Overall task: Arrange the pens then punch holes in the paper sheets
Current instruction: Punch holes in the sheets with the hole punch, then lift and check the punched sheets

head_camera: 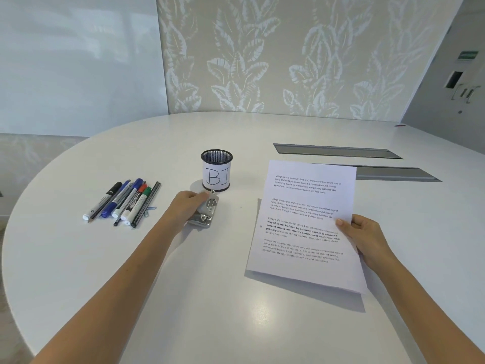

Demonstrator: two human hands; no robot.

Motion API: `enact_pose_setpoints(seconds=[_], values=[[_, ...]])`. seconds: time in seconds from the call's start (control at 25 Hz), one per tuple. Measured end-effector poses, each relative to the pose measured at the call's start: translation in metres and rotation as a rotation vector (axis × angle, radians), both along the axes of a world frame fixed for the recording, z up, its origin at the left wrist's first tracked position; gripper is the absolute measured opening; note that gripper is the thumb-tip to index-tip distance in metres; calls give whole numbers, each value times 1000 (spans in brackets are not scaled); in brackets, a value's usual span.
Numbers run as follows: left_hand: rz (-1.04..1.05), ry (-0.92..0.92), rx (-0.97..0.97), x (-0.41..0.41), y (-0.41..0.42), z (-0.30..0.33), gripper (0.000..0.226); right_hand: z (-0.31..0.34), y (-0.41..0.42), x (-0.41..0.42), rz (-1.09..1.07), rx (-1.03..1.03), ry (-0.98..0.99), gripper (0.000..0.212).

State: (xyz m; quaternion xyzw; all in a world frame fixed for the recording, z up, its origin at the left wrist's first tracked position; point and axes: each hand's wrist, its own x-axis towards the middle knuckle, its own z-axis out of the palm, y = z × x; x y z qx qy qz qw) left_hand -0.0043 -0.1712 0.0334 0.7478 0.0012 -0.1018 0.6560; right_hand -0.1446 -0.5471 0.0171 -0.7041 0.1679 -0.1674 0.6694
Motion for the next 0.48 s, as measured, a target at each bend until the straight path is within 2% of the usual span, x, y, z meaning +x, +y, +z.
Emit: enact_pose_setpoints(seconds=[0.12,0.28,0.36,0.48], values=[[100,-49,199,0,-3,0,36,-4,-1,1,-5,14,7,10],[83,-149,377,-6,-10,0,19,-5,0,1,4,0,5,9],[70,-232,527,-5,-13,-4,25,-6,0,1,3,-17,4,9],[84,-269,577,-10,-17,-5,41,-6,1,-1,9,-5,-16,10]])
